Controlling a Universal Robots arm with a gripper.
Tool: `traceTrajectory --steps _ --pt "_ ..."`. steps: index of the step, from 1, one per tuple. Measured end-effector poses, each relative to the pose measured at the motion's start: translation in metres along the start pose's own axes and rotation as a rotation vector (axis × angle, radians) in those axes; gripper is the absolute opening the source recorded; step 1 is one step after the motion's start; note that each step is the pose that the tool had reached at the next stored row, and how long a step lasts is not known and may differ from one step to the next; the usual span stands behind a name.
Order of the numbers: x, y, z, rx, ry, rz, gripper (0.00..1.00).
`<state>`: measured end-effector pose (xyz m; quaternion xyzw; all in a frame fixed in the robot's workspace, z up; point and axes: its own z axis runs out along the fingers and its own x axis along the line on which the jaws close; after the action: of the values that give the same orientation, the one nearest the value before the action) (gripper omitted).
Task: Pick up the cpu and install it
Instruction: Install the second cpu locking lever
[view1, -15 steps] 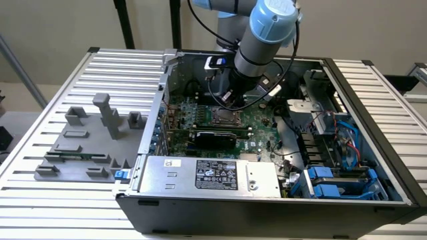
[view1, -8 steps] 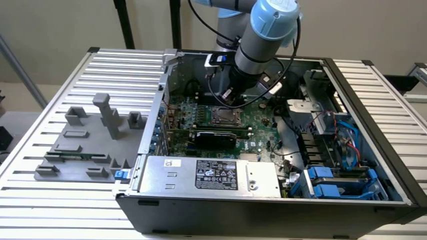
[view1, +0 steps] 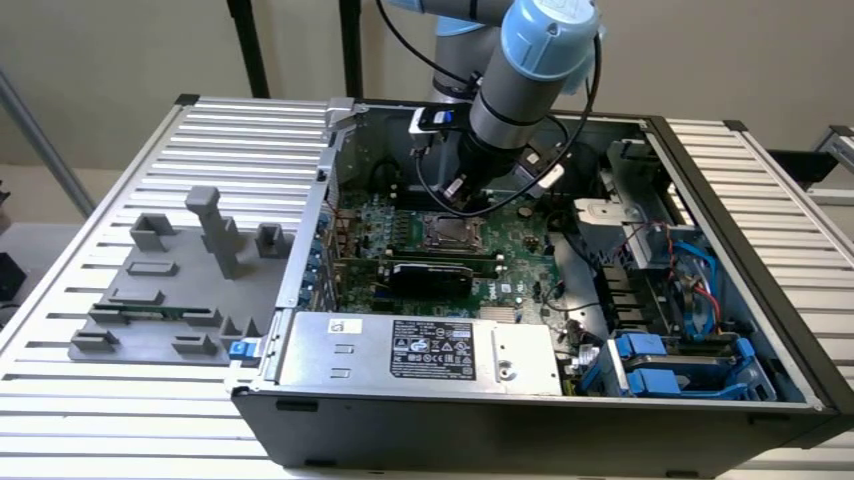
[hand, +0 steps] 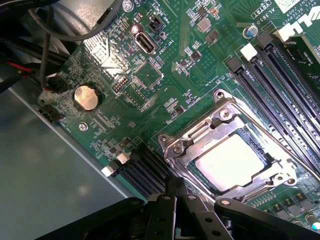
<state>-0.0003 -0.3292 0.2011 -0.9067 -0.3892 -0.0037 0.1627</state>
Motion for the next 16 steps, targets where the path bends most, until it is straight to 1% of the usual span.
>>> traceTrajectory --steps 9,11,16 --pt "-0.001 0.0006 -0.0010 -0.0001 -0.0004 0.000 0.11" --pt "-0.002 0.0014 -0.0036 0.0000 -0.0001 0.000 0.11" --pt "-0.008 0.0049 -0.0151 0.0000 0.0000 0.000 0.11"
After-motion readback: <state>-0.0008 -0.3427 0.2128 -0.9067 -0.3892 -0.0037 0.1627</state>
